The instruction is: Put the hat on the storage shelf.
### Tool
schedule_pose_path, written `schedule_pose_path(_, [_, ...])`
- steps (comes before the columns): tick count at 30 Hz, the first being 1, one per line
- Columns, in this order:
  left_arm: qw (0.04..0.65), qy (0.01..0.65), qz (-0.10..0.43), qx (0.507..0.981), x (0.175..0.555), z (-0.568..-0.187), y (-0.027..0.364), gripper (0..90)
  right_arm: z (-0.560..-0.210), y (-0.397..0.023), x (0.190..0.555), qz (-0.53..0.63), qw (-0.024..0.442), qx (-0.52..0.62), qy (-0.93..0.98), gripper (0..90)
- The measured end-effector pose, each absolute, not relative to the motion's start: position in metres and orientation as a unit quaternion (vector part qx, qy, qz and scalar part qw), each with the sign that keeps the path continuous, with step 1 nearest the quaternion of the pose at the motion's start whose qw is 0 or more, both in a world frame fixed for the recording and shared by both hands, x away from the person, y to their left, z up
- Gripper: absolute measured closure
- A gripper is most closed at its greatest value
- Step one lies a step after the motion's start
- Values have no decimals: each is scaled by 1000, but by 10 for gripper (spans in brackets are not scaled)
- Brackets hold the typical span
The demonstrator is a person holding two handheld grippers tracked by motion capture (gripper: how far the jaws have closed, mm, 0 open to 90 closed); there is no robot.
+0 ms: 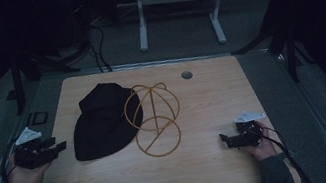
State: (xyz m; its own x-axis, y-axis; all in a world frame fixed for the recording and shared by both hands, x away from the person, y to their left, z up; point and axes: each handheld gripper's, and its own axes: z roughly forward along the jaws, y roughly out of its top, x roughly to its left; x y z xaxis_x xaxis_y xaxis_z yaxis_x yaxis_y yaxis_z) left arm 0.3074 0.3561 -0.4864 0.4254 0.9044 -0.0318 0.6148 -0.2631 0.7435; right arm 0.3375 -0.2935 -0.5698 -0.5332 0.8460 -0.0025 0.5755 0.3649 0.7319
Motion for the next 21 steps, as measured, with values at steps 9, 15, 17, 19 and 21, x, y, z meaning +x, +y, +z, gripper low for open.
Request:
schedule_pose_path(9, [368, 486, 197, 768, 315, -488, 341, 540, -570, -295, 337, 350, 191, 440, 805, 124])
schedule_pose_path(15, [361, 484, 195, 773, 318, -488, 336, 555, -570, -295, 337, 350, 192, 440, 805, 124])
schedule_pose_path(17, [368, 488, 191, 768, 318, -487, 336, 558, -570, -295, 337, 350, 191, 440, 805, 124])
schedule_pose_path(19, [374, 490, 190, 764, 317, -487, 336, 567, -570, -295, 337, 350, 192, 440, 805, 124])
schedule_pose_path(21, [373, 489, 190, 765, 317, -486, 336, 579, -570, -295, 337, 350, 192, 440, 805, 124])
